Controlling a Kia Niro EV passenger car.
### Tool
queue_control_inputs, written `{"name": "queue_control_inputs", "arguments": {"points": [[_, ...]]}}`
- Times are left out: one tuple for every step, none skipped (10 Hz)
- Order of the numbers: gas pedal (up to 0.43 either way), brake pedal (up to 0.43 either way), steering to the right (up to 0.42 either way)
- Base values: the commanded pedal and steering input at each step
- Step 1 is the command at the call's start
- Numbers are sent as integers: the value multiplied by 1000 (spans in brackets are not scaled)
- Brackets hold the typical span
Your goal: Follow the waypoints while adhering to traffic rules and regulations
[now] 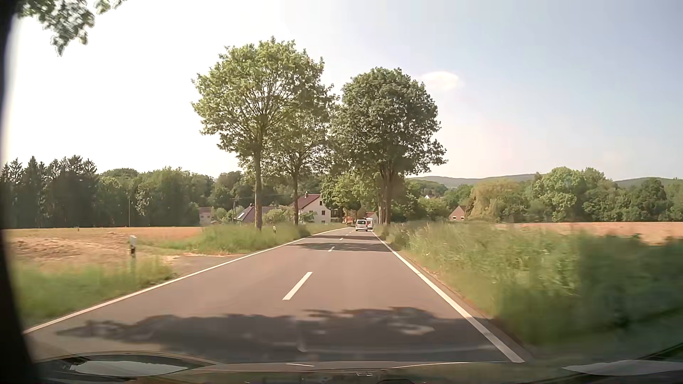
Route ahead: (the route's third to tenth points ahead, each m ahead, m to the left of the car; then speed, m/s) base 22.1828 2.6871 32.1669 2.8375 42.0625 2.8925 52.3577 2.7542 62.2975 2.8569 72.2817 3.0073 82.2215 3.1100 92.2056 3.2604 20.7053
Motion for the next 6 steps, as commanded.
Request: {"name": "queue_control_inputs", "arguments": {"points": [[0, 0, -7], [0, 0, -6], [0, 0, -6], [0, 0, -5], [0, 0, -5], [0, 0, -4]]}}
